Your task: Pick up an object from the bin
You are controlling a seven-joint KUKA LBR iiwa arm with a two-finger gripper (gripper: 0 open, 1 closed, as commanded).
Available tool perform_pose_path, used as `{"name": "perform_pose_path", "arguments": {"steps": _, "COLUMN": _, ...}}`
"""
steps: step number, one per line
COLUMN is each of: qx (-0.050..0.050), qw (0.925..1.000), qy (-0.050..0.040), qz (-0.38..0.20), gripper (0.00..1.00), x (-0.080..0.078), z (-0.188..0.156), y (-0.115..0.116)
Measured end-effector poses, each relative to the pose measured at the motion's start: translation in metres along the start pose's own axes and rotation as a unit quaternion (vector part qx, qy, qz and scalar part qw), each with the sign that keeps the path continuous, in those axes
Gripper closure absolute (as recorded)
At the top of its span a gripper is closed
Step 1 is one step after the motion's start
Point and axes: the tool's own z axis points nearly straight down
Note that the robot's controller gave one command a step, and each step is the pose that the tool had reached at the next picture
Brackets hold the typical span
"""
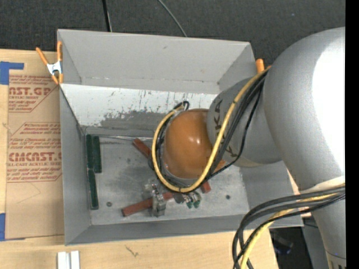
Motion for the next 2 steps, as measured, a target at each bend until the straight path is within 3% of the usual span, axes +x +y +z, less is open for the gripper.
{"name": "perform_pose_path", "arguments": {"steps": 1, "qx": 0.0, "qw": 1.0, "qy": 0.0, "qz": 0.0, "gripper": 1.0, "x": 0.0, "z": 0.0, "y": 0.0}}
{"name": "perform_pose_path", "arguments": {"steps": 2, "qx": 0.0, "qw": 0.9996, "qy": -0.0013, "qz": -0.027, "gripper": 1.0, "x": -0.001, "z": -0.137, "y": -0.015}}
